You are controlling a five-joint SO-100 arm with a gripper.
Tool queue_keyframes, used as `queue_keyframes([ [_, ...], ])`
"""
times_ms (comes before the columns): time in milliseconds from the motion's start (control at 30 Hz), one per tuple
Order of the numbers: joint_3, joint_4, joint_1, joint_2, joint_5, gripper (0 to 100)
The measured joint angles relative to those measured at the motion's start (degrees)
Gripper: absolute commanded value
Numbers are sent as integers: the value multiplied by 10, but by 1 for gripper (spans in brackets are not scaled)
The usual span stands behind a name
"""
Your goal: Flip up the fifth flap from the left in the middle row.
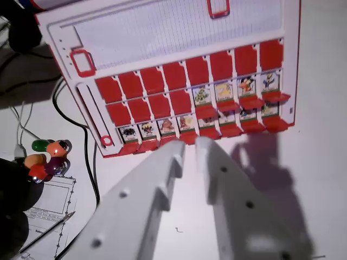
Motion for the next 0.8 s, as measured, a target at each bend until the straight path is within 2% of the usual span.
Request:
queue_keyframes([
  [567,-110,78,0,-219,41,2],
  [800,-133,80,0,-294,54,2],
])
